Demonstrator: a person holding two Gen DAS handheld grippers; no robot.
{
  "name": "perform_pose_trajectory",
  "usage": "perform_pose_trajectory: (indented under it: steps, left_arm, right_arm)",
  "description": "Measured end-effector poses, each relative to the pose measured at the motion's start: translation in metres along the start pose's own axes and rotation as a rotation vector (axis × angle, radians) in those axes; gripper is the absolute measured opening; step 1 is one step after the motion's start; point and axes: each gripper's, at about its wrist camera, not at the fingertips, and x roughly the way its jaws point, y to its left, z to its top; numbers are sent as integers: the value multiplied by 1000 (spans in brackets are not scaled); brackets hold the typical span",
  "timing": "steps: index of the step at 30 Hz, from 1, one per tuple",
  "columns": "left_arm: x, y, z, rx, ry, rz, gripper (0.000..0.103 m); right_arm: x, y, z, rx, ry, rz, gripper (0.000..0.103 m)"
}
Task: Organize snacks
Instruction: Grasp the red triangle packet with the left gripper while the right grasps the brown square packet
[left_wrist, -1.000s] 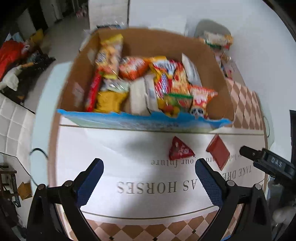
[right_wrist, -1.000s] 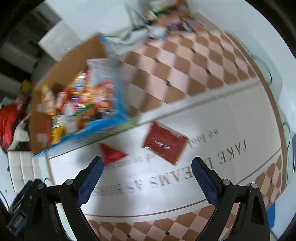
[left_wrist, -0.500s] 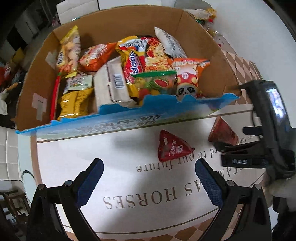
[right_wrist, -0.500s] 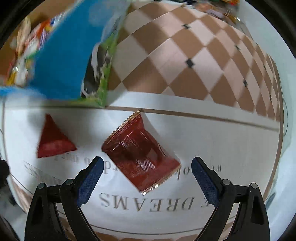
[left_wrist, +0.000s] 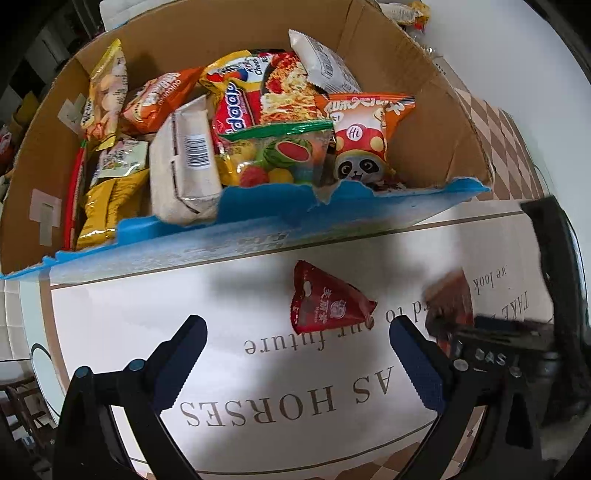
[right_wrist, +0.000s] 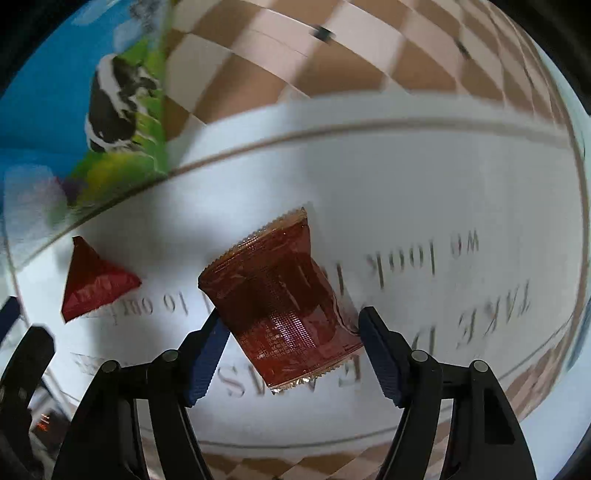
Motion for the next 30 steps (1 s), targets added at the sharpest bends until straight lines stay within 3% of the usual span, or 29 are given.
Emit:
perform_pose_trajectory:
  steps: [4, 8, 12, 19, 25, 30]
  left_arm:
    - [15, 0, 8, -17, 43, -33, 101]
    - [37, -7, 19, -33, 92, -66, 100]
    - [57, -11, 21, -39, 139, -58, 53]
    - [57, -12, 4, -25, 131, -41, 47]
    - [53, 8, -44, -49, 170, -27, 47]
    - [50, 24, -79, -95, 194, -23, 47]
  right_arm:
    - [-1, -17, -2, 49, 12, 79, 82]
    - [-7, -29, -6, 53, -13, 79, 87]
    - [-10, -41, -11, 50, -21, 72, 87]
    - [-12, -44, -19, 41, -25, 64, 87]
    - [-7, -14, -31, -9, -20, 31, 87]
    - [10, 8, -38, -77, -14, -79, 87]
